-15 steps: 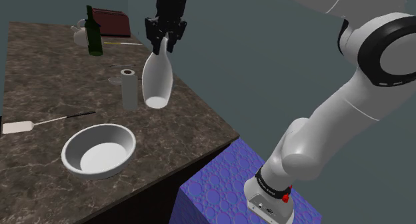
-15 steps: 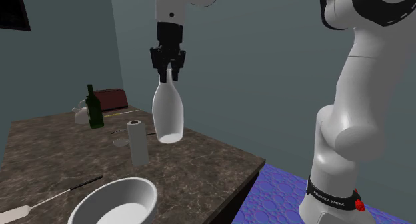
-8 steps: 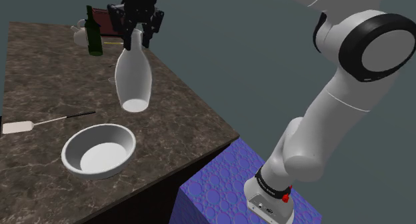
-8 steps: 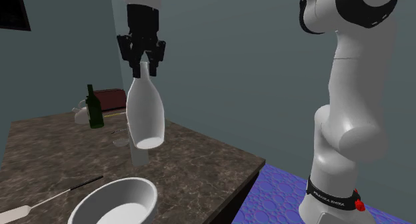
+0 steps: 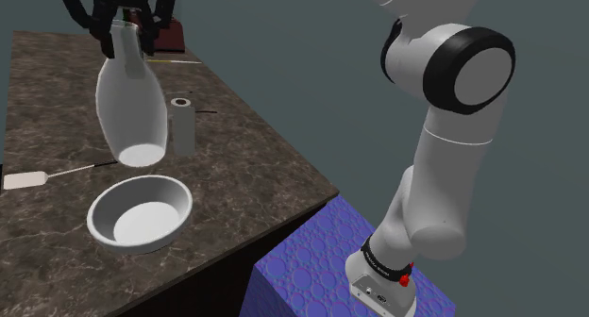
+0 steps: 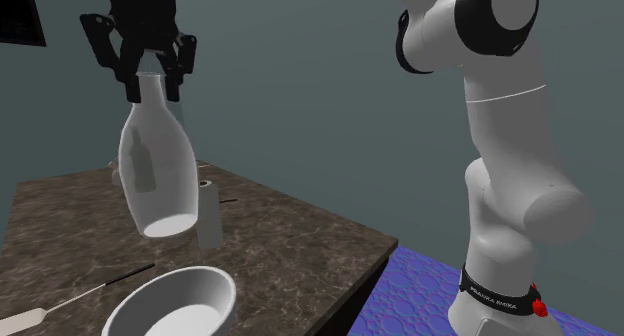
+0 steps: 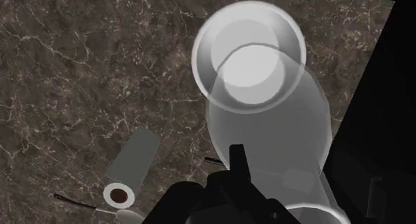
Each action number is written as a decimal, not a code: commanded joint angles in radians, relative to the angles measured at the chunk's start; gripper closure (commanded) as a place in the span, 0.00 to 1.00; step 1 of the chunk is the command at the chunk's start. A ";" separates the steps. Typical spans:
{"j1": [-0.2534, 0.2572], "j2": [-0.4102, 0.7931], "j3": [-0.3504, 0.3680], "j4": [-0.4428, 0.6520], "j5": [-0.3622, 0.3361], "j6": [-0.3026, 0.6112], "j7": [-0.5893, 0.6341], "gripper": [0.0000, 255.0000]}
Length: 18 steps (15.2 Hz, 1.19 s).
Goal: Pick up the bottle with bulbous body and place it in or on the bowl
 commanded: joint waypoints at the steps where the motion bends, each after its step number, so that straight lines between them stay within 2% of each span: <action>1: 0.028 0.046 0.004 0.061 -0.021 -0.020 0.023 1.00; 8: -0.007 -0.022 0.002 -0.136 0.009 0.113 0.024 1.00; 18: -0.031 -0.071 -0.001 -0.339 0.029 0.271 0.028 1.00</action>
